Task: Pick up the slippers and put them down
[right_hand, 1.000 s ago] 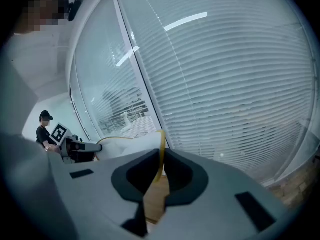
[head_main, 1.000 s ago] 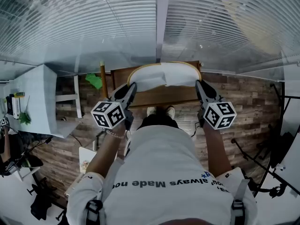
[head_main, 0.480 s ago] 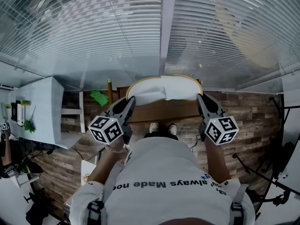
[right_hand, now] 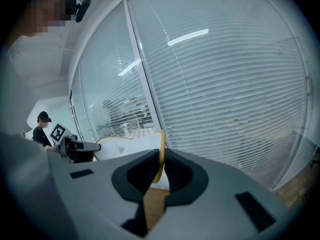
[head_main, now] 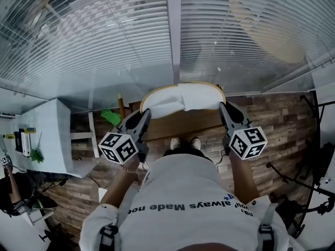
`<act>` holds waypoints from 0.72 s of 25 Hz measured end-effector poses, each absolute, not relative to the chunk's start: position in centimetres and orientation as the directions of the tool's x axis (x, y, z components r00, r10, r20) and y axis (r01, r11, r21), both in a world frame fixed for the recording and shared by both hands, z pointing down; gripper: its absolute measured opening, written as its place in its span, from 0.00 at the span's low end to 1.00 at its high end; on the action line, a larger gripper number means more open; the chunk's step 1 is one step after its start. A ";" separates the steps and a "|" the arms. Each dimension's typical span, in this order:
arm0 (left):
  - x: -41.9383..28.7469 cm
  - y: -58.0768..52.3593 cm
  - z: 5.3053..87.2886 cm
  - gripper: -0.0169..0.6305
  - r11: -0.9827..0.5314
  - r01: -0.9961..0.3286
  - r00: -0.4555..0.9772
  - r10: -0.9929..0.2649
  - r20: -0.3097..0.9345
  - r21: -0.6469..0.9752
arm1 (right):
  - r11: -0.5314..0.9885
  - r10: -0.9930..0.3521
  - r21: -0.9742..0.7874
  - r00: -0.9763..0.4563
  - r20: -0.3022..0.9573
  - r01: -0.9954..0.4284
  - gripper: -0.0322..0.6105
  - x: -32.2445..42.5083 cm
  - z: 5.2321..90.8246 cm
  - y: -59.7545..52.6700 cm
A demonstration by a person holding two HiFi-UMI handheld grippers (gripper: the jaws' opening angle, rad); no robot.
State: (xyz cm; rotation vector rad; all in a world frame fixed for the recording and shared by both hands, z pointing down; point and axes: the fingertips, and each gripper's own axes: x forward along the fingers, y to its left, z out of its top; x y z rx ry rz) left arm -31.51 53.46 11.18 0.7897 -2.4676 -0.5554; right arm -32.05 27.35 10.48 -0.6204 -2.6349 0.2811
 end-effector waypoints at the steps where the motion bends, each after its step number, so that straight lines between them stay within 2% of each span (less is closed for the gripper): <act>1: -31.7 53.2 11.2 0.12 0.745 -0.434 -0.707 -0.631 0.321 0.507 | 0.885 0.453 -0.283 -0.821 0.346 0.369 0.11 -31.9 10.5 27.1; 8: -33.2 50.4 11.6 0.12 0.691 -0.509 -0.629 -0.705 0.326 0.513 | 0.921 0.357 -0.289 -0.863 0.357 0.261 0.11 -30.5 11.2 24.4; 18: -34.2 39.8 12.0 0.11 0.524 -0.673 -0.417 -0.852 0.317 0.522 | 0.961 0.124 -0.276 -0.929 0.349 0.024 0.11 -24.9 11.3 15.6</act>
